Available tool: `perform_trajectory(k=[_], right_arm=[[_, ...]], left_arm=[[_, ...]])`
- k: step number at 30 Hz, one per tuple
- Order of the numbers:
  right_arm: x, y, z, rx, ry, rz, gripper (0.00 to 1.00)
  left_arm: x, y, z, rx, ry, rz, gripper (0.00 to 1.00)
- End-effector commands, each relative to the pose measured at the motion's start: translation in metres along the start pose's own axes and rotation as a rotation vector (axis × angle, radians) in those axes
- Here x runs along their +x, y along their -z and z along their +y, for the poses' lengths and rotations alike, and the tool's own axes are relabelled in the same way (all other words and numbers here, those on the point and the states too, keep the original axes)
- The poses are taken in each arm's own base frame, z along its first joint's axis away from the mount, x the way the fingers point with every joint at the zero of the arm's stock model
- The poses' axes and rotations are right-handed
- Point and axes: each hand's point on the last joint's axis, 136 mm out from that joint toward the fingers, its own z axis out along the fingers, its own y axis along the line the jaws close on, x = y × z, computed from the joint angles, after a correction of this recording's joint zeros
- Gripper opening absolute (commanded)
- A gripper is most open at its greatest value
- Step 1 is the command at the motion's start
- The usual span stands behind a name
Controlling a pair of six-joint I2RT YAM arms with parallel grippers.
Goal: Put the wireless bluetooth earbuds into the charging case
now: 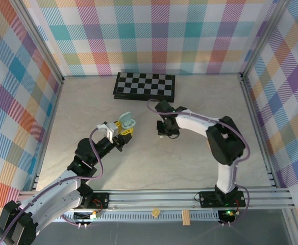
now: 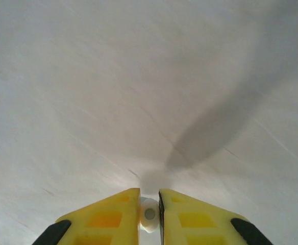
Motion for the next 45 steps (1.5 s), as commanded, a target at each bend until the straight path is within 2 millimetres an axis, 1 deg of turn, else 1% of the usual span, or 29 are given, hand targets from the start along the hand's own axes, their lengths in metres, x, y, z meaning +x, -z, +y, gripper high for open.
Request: perform_trajectory(k=[1, 4, 6, 8, 14, 16, 17, 20, 23, 24, 26, 29, 33, 35, 37, 38, 40, 42, 45], right_arm=[[0.008, 0.012, -0.024, 0.030, -0.084, -0.042, 0.17], [0.027, 0.019, -0.042, 0.045, -0.138, -0.029, 0.17], [0.036, 0.022, -0.048, 0.046, -0.174, -0.022, 0.16], [0.040, 0.020, -0.054, 0.049, -0.203, -0.017, 0.16], [0.036, 0.012, -0.068, 0.087, -0.233, -0.010, 0.19], [0.031, 0.015, -0.069, 0.104, -0.211, -0.021, 0.23], [0.028, 0.018, -0.070, 0.112, -0.193, -0.033, 0.28], [0.019, 0.028, -0.066, 0.106, -0.097, -0.056, 0.43], [0.017, 0.032, -0.063, 0.105, 0.012, -0.045, 0.51], [0.016, 0.032, -0.062, 0.104, 0.039, -0.044, 0.51], [0.016, 0.028, -0.054, 0.069, 0.126, -0.020, 0.55], [0.017, 0.015, -0.050, 0.067, 0.183, 0.043, 0.58], [0.019, -0.003, -0.041, 0.019, 0.209, 0.105, 0.61], [0.020, -0.010, -0.041, 0.024, 0.205, 0.128, 0.62], [0.024, -0.013, -0.042, 0.022, 0.200, 0.146, 0.61], [0.027, -0.014, -0.043, 0.021, 0.195, 0.157, 0.59], [0.034, -0.012, -0.044, 0.012, 0.183, 0.175, 0.55], [0.043, -0.010, -0.045, -0.003, 0.175, 0.195, 0.48], [0.058, -0.005, -0.047, -0.025, 0.169, 0.230, 0.47]], left_arm=[[-0.012, -0.002, -0.003, 0.022, -0.002, -0.022, 0.29], [-0.011, -0.004, -0.004, 0.029, -0.001, -0.018, 0.29], [-0.011, -0.006, -0.004, 0.032, -0.001, -0.015, 0.29], [-0.010, -0.008, -0.005, 0.035, 0.002, -0.015, 0.29], [-0.011, -0.013, -0.007, 0.050, 0.010, -0.017, 0.29], [-0.011, -0.014, -0.007, 0.053, 0.008, -0.013, 0.29], [-0.012, -0.013, -0.008, 0.054, 0.009, -0.013, 0.29], [-0.012, -0.011, -0.007, 0.047, 0.010, -0.012, 0.30], [-0.013, -0.009, -0.006, 0.040, 0.010, -0.016, 0.30], [-0.013, -0.009, -0.006, 0.037, 0.008, -0.016, 0.30], [-0.012, -0.008, -0.006, 0.037, 0.007, -0.016, 0.30], [-0.012, -0.008, -0.007, 0.039, 0.004, -0.012, 0.30], [-0.014, -0.009, -0.008, 0.044, 0.004, -0.015, 0.30], [-0.015, -0.009, -0.008, 0.047, 0.001, -0.014, 0.30], [-0.016, -0.009, -0.008, 0.046, 0.000, -0.014, 0.30], [-0.015, -0.008, -0.008, 0.045, 0.000, -0.012, 0.30], [-0.015, -0.008, -0.008, 0.043, -0.002, -0.009, 0.30], [-0.014, -0.008, -0.006, 0.034, -0.003, -0.005, 0.30], [-0.013, -0.008, -0.006, 0.029, -0.009, -0.004, 0.30]])
